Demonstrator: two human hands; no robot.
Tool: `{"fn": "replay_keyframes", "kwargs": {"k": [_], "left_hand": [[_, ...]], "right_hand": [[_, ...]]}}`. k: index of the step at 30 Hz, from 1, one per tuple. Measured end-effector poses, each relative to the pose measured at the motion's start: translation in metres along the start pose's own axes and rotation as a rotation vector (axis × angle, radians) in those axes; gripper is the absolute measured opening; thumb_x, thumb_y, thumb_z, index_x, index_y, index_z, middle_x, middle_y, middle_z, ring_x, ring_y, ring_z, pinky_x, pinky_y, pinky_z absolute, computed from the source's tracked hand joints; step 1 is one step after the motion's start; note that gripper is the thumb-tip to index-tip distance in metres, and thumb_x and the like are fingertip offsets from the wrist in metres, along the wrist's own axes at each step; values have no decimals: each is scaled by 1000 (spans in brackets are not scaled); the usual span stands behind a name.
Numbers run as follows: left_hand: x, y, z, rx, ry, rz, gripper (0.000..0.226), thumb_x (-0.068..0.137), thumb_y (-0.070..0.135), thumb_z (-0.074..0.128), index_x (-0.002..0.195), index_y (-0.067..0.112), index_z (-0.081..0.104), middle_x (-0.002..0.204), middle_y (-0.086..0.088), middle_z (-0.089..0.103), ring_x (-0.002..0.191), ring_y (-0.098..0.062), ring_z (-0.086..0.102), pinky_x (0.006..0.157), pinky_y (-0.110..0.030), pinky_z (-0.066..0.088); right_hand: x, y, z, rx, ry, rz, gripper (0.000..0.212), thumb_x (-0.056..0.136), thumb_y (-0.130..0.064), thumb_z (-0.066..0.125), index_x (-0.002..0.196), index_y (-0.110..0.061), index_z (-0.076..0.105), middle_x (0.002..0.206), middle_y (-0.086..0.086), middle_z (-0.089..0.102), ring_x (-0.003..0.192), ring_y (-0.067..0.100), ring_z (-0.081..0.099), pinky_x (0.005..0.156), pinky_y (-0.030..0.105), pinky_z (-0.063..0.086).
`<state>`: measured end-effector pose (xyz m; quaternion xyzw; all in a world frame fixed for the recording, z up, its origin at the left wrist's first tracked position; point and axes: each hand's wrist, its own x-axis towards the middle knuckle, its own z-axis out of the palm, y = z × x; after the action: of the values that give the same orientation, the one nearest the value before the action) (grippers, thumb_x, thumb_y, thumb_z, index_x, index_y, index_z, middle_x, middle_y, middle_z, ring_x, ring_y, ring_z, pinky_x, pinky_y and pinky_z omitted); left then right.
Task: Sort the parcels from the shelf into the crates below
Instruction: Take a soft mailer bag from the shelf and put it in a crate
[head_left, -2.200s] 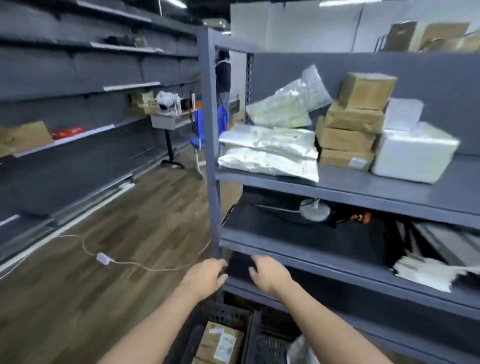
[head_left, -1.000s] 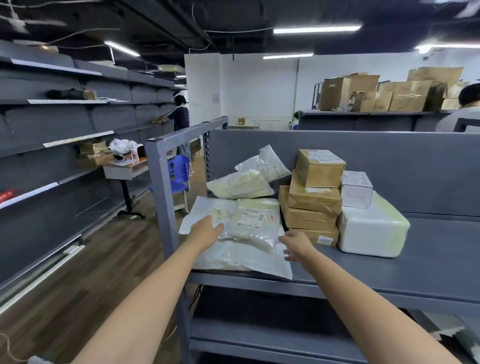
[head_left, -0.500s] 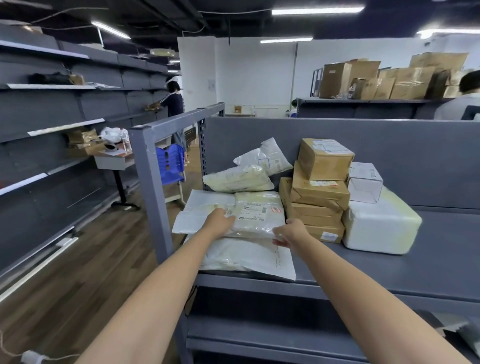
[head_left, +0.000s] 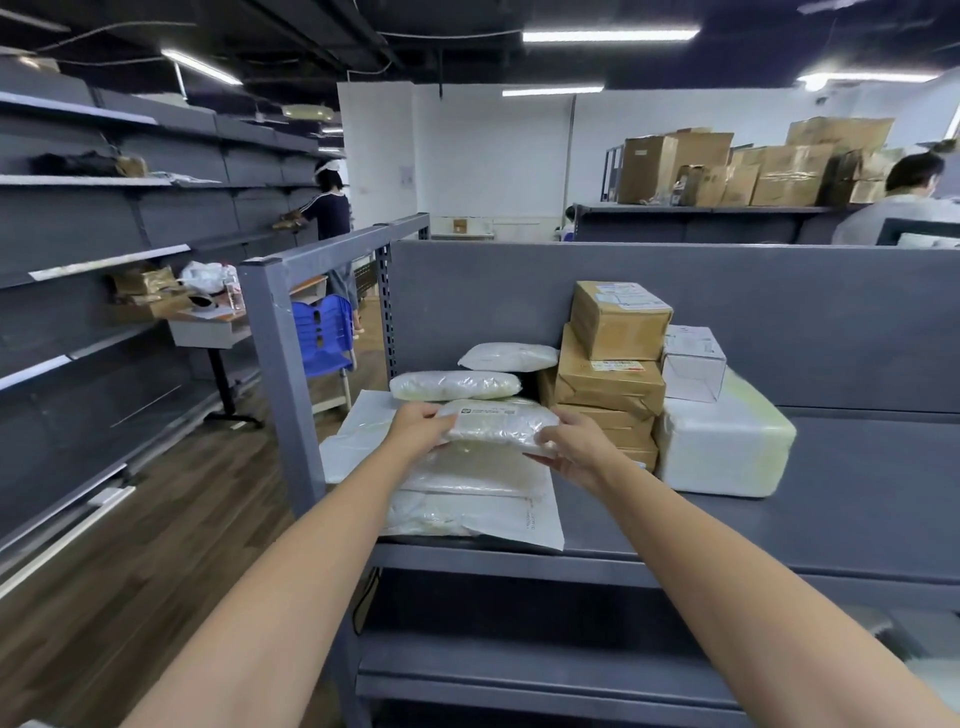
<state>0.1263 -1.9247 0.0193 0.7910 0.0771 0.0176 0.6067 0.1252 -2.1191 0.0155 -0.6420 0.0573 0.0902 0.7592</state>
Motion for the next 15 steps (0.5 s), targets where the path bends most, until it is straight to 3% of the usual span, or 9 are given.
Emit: {"fn": "replay_keyframes", "kwargs": {"k": [2, 3, 5, 7, 11, 15], "left_hand": [[-3, 9, -2, -23, 17, 47, 4, 91, 15, 59, 88, 16, 61, 79, 5, 51, 88, -18, 52, 80, -29, 47], [-7, 14, -3, -27, 19, 71, 5, 92, 16, 59, 97, 16, 61, 85, 7, 53, 89, -15, 52, 80, -26, 46], [-13, 20, -4, -49, 22, 104, 32, 91, 16, 60, 122, 10, 56, 108, 3, 56, 93, -11, 52, 80, -23, 46], [-18, 23, -4, -93, 28, 115, 47, 90, 14, 62, 134, 5, 48, 128, -7, 52, 90, -12, 55, 77, -21, 48], [-33, 23, -6, -179, 30, 115, 41, 89, 11, 62, 128, 5, 52, 120, -8, 53, 97, -17, 52, 74, -22, 45], [-57, 25, -7, -292, -11, 92, 9, 88, 6, 60, 91, 14, 58, 94, -3, 51, 78, -11, 51, 66, -22, 46]], "right_hand": [[-5, -7, -1, -2, 29, -47, 61, 85, 15, 47, 142, -5, 35, 137, 15, 41, 103, 28, 55, 73, 29, 55], [-9, -10, -1, -17, 47, -74, 61, 86, 14, 48, 142, -7, 36, 137, 12, 38, 103, 28, 54, 73, 29, 55], [-16, -16, -2, -29, 75, -124, 57, 85, 13, 49, 139, -7, 40, 127, 13, 40, 97, 27, 53, 82, 36, 55], [-25, -21, -4, -36, 99, -167, 47, 85, 10, 50, 129, -6, 48, 115, 12, 44, 91, 25, 51, 80, 36, 53], [-42, -20, -9, -32, 101, -220, 4, 87, -10, 60, 91, -12, 59, 99, 6, 54, 76, 14, 50, 61, 26, 42], [-57, -15, -17, -135, 150, -317, 12, 88, -26, 63, 86, -15, 59, 84, -6, 55, 79, 9, 51, 70, 25, 46]]}}
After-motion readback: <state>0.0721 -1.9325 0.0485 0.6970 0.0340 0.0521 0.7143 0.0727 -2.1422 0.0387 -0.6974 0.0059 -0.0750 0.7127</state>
